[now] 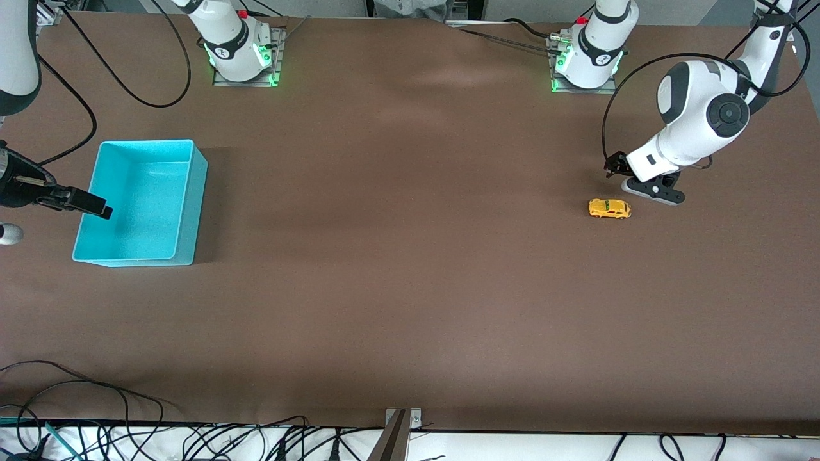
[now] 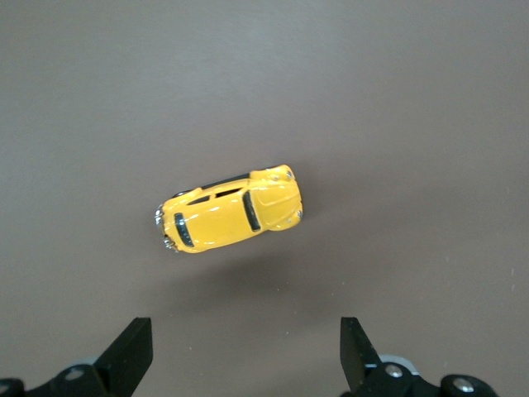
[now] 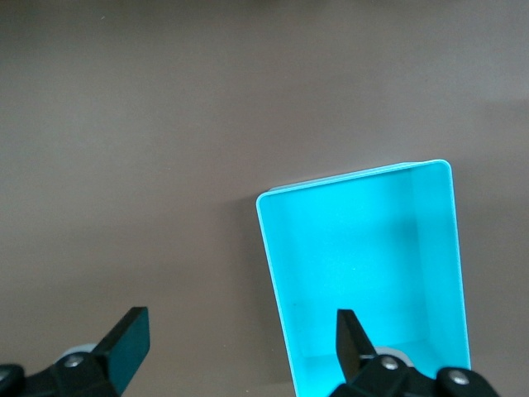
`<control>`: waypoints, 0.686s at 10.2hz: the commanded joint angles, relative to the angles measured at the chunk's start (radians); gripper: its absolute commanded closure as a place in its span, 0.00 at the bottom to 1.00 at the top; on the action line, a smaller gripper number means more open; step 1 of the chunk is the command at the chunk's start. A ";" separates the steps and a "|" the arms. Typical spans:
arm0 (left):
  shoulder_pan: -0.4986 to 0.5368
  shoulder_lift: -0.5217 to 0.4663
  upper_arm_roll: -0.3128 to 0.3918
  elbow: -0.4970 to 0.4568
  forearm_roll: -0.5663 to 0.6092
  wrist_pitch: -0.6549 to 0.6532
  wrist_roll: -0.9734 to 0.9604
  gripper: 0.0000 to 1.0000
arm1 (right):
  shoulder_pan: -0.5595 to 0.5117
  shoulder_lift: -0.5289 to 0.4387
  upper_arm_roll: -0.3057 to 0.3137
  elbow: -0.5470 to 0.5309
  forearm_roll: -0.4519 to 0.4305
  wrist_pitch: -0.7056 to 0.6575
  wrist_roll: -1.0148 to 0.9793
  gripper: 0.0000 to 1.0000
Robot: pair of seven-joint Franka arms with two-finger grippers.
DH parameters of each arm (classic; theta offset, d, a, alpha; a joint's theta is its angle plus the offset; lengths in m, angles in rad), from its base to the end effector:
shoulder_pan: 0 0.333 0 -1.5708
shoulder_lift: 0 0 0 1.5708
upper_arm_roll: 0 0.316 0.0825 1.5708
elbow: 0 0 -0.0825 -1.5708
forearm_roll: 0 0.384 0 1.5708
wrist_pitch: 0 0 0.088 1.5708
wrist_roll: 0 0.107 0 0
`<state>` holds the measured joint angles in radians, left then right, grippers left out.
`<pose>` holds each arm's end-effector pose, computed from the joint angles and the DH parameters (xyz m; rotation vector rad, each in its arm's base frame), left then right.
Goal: Wind up and store yellow beetle car
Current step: 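Move the left gripper down over the yellow beetle car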
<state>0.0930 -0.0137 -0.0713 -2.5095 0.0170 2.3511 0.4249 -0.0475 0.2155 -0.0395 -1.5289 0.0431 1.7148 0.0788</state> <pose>0.4467 0.0100 0.2745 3.0463 -0.6429 -0.2243 0.6236 -0.0481 0.5296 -3.0956 0.2666 0.0455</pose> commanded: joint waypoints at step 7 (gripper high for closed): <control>0.008 0.153 -0.001 0.008 -0.025 0.224 1.001 0.00 | -0.003 0.007 0.003 0.010 0.017 -0.003 0.006 0.00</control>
<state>0.0937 0.0953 -0.0709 -2.5102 0.0172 2.5150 1.2739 -0.0475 0.2183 -0.0395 -1.5289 0.0431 1.7150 0.0788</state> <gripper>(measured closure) 0.000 0.000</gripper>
